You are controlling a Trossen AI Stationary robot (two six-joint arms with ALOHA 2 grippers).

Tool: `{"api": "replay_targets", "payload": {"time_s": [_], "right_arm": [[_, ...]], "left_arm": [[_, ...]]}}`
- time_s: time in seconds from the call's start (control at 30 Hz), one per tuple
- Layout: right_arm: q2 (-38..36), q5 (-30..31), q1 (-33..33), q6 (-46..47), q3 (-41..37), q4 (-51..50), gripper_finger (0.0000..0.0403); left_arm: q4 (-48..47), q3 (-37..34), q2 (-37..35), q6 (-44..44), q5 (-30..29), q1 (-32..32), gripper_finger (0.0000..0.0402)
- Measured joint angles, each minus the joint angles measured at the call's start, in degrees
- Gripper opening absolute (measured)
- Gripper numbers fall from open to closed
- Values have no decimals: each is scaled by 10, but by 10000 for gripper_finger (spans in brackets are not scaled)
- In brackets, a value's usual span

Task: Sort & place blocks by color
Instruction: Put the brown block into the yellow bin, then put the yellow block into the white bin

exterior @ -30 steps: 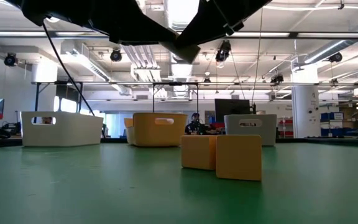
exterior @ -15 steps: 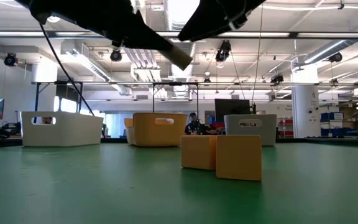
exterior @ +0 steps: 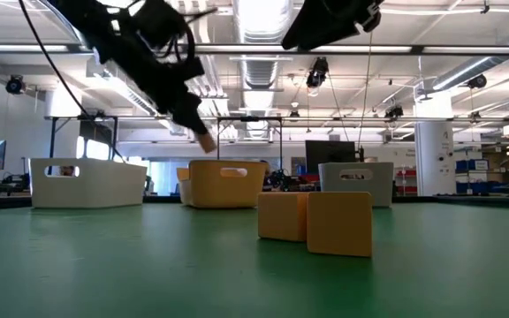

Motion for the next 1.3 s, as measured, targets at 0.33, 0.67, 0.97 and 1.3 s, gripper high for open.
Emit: {"api": "replay_targets", "payload": {"time_s": [0.33,0.67,0.97,1.3], "right_arm": [[22,-2,0,0,-2,-1,272],[-4,-57,1,0,15,2,258],[17,-271,2,32,26,4,240],[94,-360,6,141,75,-56,231]], "left_arm": [[6,-1,40,-30,70,75,155],[6,-6,35,-30,68,71,201],[4,-8,-40,-45,69,-30,203],[9,-26,-114,-89,70,-215,203]]}}
